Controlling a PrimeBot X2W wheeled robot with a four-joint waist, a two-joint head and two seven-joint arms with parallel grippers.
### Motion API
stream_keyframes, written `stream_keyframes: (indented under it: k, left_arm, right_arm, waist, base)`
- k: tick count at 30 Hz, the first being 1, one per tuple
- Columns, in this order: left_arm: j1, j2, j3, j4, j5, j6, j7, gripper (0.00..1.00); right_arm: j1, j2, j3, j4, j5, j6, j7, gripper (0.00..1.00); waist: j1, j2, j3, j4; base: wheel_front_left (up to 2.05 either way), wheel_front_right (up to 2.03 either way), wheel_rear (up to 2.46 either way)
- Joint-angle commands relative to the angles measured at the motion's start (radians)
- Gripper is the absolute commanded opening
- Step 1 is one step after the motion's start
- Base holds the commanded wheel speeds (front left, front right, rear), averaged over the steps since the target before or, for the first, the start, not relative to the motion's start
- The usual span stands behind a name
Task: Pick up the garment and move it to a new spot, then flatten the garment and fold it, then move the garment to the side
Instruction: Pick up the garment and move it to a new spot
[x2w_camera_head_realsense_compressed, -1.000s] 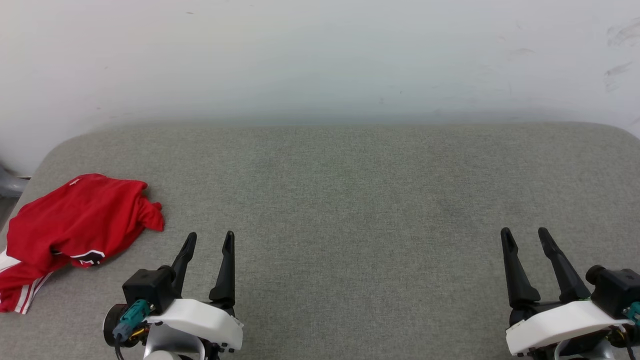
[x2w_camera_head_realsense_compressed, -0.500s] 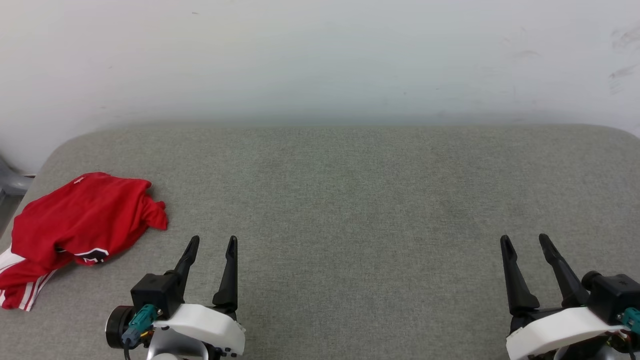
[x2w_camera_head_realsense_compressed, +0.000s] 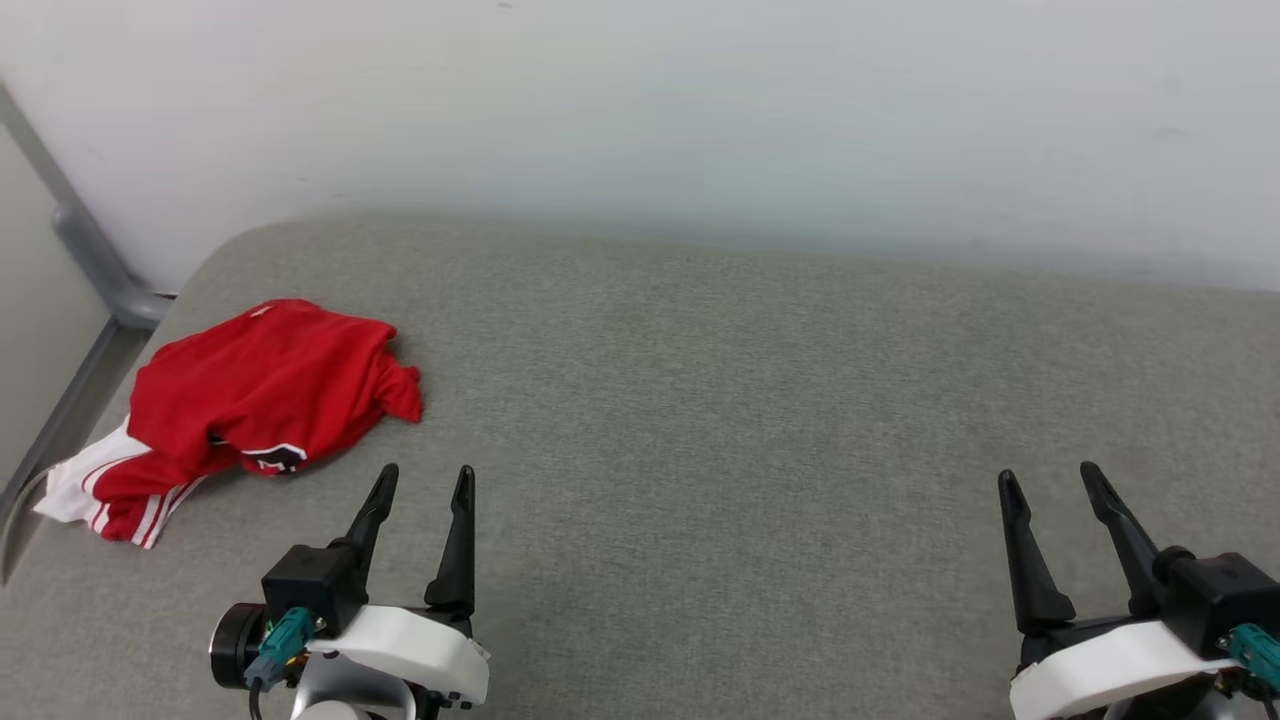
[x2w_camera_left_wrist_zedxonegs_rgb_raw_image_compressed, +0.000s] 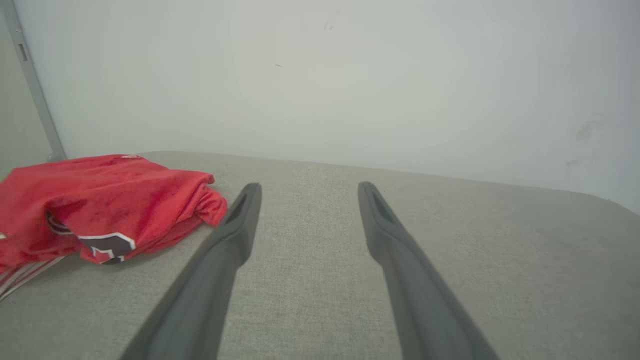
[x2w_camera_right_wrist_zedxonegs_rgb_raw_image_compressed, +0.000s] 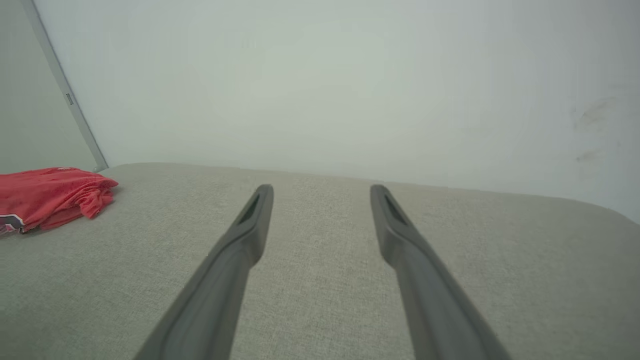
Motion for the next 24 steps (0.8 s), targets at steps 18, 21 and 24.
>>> stream_keyframes:
  k: [18,21,24]
  left_arm:
    - [-0.024,-0.021,0.092,0.038,0.066,-0.034,-0.025,1.00]
    - [-0.025,-0.023,0.102,0.043,0.060,-0.036,-0.025,1.00]
    - [-0.026,-0.023,0.109,0.049,0.057,-0.041,-0.025,1.00]
  right_arm:
    - [-0.005,0.000,0.068,-0.027,-0.100,0.000,0.001,1.00]
    - [-0.010,0.000,0.067,-0.023,-0.096,0.000,0.000,1.00]
    - [-0.009,0.000,0.067,-0.020,-0.095,0.000,-0.004,1.00]
  waist:
    - [0.0000,0.0000,0.014,0.306]
    - [0.0000,0.0000,0.014,0.327]
    - [0.0000,0.0000,0.011,0.344]
  base:
    - [0.00,0.00,0.00]
    - [0.00,0.00,0.00]
    - [0.00,0.00,0.00]
